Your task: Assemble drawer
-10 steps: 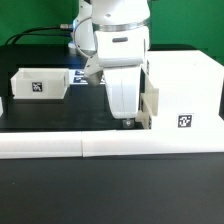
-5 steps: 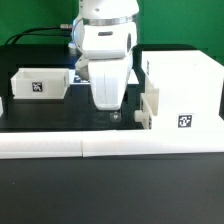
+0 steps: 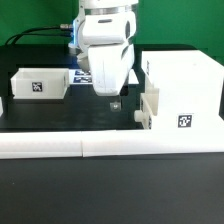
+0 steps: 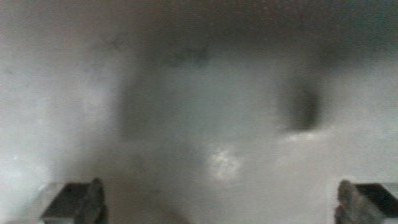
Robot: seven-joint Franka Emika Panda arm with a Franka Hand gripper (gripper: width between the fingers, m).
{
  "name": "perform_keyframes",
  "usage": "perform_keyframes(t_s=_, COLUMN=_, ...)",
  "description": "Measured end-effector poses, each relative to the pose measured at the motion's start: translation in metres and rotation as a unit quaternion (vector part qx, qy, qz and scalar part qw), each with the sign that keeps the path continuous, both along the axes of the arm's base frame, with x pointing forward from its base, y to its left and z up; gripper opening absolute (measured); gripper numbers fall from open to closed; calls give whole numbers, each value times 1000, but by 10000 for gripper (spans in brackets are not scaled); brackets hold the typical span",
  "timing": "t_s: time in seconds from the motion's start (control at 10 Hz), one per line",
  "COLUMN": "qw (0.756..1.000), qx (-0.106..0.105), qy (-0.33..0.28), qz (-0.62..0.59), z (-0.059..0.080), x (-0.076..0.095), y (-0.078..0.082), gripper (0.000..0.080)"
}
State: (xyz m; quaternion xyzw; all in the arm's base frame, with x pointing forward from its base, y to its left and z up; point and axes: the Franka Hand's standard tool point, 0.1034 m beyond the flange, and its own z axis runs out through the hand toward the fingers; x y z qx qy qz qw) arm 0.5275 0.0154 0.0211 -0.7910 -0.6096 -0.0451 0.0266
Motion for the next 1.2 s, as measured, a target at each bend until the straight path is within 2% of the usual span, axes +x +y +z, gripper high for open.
perform_keyframes(t_s=0.2, qw=1000, qx=2, qy=-10, qz=-11, z=1, x=-1, y=-2, gripper=649)
perform_keyframes(t_s=0.4, qw=996, qx=5, qy=-49, qz=-79, z=11, x=-27, y=-16, gripper=649)
perform_keyframes(t_s=0.5, qw=992, qx=7, qy=-55, qz=-112, z=15, x=-40, y=-16, gripper=649)
perform_keyframes(t_s=0.6, qw=991, qx=8, qy=-53, qz=-124, z=15, x=-44, y=-15, gripper=649)
perform_keyframes(t_s=0.9, qw=989, qx=10, qy=-52, qz=-141, z=13, x=-42, y=-15, gripper=649)
perform_keyframes(t_s=1.1, qw=971, qx=21, qy=-46, qz=-235, z=15, x=-43, y=-20, gripper=649)
perform_keyframes(t_s=1.2, qw=947, qx=27, qy=-45, qz=-318, z=18, x=-52, y=-30, gripper=649)
